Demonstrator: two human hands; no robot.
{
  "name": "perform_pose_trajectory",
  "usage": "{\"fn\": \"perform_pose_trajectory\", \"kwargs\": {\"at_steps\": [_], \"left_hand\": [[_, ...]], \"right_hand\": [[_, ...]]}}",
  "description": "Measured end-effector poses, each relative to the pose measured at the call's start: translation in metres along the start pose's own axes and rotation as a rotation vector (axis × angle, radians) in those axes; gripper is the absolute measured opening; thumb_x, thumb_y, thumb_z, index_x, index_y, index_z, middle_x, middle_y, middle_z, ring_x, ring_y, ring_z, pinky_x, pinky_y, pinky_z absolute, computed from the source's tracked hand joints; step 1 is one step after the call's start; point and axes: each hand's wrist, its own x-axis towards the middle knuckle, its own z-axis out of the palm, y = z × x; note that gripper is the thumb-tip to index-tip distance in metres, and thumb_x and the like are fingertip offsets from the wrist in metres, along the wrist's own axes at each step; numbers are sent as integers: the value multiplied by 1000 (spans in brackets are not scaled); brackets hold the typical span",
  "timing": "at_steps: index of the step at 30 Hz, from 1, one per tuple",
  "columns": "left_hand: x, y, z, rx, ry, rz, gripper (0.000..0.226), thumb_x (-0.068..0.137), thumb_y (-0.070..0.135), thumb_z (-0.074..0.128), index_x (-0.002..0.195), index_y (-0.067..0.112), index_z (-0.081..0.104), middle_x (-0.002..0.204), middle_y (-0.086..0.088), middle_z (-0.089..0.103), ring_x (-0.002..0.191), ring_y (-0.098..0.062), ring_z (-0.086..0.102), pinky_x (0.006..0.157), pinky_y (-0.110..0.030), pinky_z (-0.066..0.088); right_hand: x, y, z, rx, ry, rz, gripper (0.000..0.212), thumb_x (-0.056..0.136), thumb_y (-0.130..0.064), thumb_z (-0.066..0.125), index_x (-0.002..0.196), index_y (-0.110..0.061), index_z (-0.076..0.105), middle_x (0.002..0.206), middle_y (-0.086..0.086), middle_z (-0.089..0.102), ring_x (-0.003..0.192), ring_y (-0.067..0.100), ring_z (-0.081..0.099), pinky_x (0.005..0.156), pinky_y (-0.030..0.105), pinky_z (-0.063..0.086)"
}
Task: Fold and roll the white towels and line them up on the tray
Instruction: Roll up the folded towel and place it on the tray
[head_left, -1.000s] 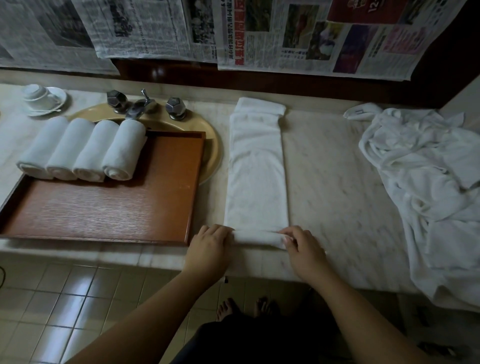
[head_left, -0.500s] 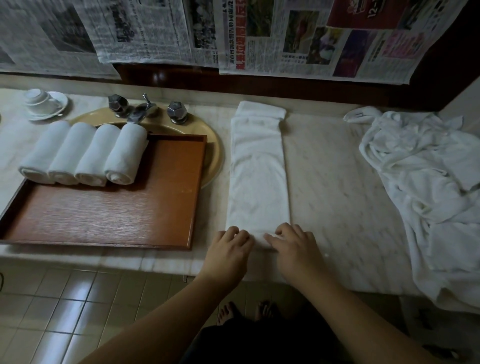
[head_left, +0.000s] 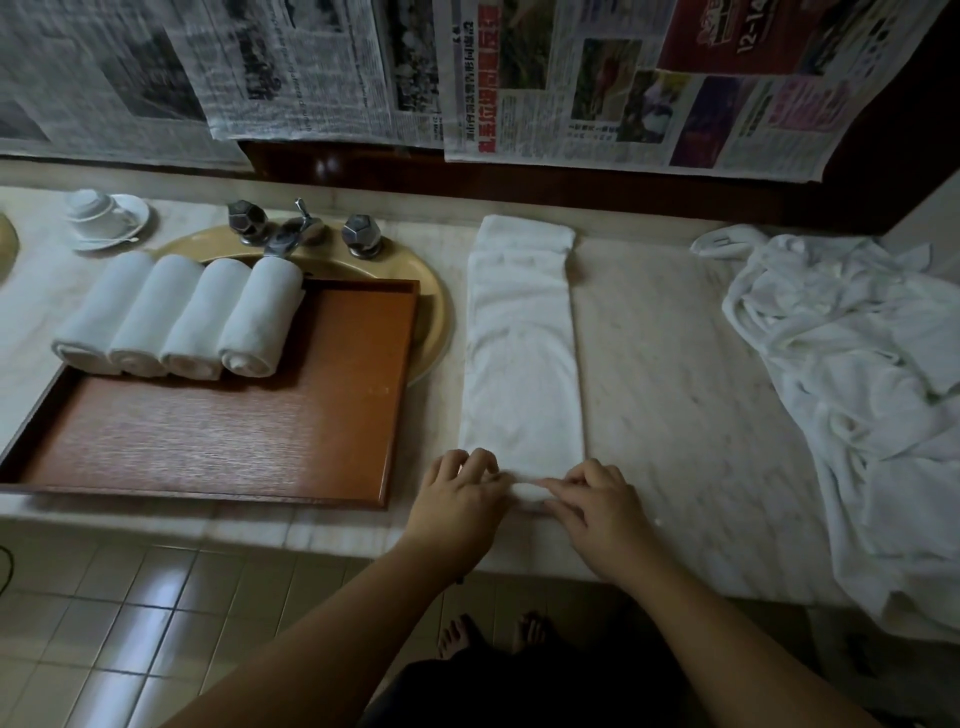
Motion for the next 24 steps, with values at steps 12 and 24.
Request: {"fn": "perform_pose_trajectory", "kwargs": {"at_steps": [12,24], "left_hand": [[12,7,-8,-345,-75,-442,22,99,58,55,116,45,59,110,20,64,114,-11,41,95,-37,25],[-14,10,14,122,190,57,27,94,38,67,118,26,72,117,4,58,102,-23,55,85,-38,40]], "right_hand": [[21,11,-1,236,-114,226,18,99,-44,65,115,-44,73,105,-9,48,112,19,47,104,36,43],[-9,21,-1,-334,194,-312,37,92,-45,66,124,-29,74,108,-3,63,91,24,57,69,38,43]]}}
